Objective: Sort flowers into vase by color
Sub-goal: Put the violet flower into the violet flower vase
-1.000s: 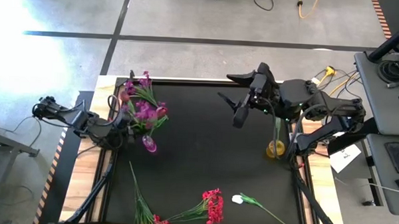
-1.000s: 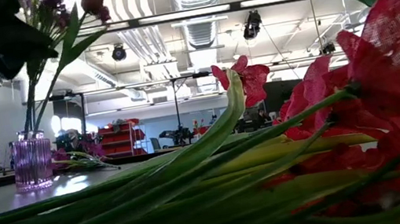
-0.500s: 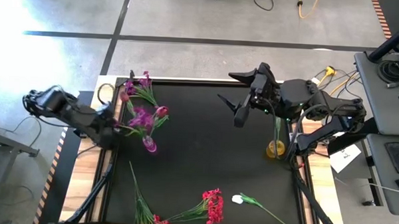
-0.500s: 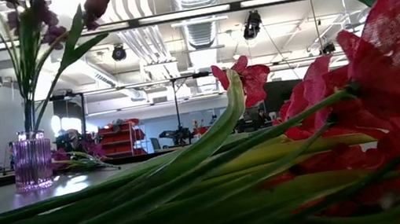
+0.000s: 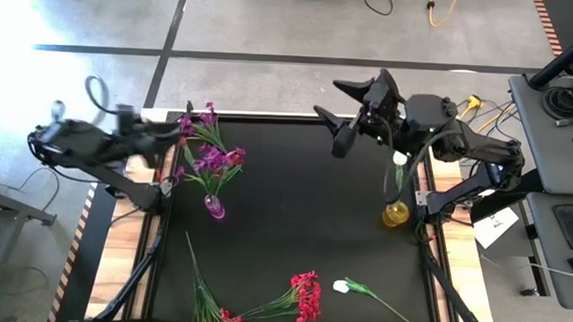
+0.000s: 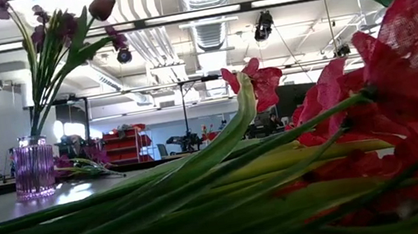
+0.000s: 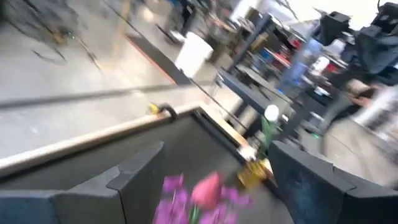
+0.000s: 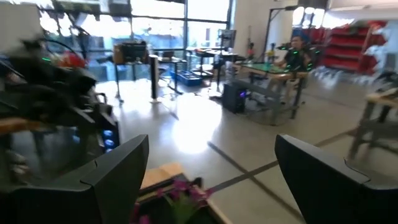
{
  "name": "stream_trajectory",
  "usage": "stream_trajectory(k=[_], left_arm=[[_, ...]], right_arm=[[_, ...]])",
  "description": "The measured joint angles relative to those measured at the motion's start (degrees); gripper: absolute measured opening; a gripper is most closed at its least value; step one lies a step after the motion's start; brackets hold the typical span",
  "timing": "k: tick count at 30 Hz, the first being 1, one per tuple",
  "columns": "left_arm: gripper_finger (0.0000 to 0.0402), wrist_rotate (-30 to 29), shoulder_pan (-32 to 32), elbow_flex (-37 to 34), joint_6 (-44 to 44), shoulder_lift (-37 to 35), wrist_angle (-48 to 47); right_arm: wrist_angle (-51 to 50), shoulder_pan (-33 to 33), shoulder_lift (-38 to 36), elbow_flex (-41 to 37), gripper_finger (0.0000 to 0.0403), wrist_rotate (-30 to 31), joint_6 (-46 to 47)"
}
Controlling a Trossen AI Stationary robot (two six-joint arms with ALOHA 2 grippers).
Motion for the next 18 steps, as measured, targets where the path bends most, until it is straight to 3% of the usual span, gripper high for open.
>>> stream_trajectory(k=[4, 7, 13, 18], left_arm=[[0.0267, -6.3, 3.5, -3.4, 2.1, 6.3, 11.4], [0.0264, -5.6, 11.6, -3.7, -2.4, 10.3, 12.9], [0.0234, 13.9, 32.3, -1.3, -3.2, 20.1, 13.2], [0.0209, 20.4, 49.8, 5.0, -1.9, 28.2, 11.0]], right_arm=[[-0.2, -1.9, -0.1, 0.0, 0.0341, 0.0, -3.8], [-0.2, -2.4, -0.3, 0.0, 0.0341, 0.0, -6.5], [-2.1, -2.3, -1.1, 0.0, 0.0341, 0.2, -9.4], [-10.6, -2.3, -3.0, 0.0, 0.0341, 0.6, -4.5]])
